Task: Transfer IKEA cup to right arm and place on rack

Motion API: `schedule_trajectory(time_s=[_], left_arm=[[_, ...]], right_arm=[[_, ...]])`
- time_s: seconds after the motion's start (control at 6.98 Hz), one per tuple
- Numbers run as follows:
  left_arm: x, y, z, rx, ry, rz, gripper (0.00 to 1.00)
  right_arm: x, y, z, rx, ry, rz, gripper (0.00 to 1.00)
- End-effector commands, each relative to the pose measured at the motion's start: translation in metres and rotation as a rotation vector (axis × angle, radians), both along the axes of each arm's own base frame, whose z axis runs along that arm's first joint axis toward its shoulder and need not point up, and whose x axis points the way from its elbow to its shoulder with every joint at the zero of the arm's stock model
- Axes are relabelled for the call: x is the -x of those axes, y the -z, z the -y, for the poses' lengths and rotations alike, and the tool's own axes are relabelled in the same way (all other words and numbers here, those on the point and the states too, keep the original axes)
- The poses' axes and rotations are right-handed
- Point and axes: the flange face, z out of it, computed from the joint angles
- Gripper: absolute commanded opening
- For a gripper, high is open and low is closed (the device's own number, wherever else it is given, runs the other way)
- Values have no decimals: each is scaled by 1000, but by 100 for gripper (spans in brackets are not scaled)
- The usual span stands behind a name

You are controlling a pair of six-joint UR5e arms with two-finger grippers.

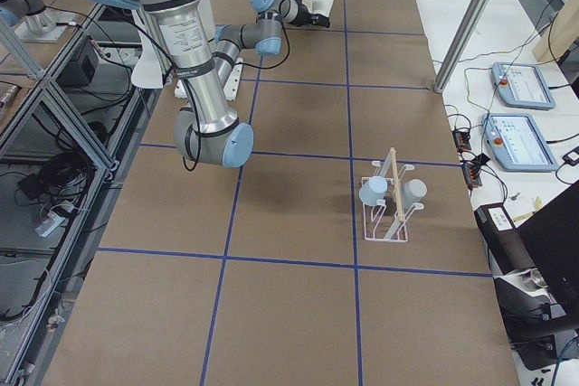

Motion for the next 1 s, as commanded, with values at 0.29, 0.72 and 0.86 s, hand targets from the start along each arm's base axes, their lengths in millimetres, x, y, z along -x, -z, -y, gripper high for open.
schedule_trajectory(time_s=[0.29,0.72,0.86], left_arm=[[-9,-2,-7,-2,-17,4,0],[-14,-3,-9,1,-7,7,0],[-15,-3,-9,1,-9,7,0]], right_arm=[[-3,6,-1,-6,2,11,100],[-4,9,-2,-17,2,13,100],[-5,10,-3,-19,4,14,100]])
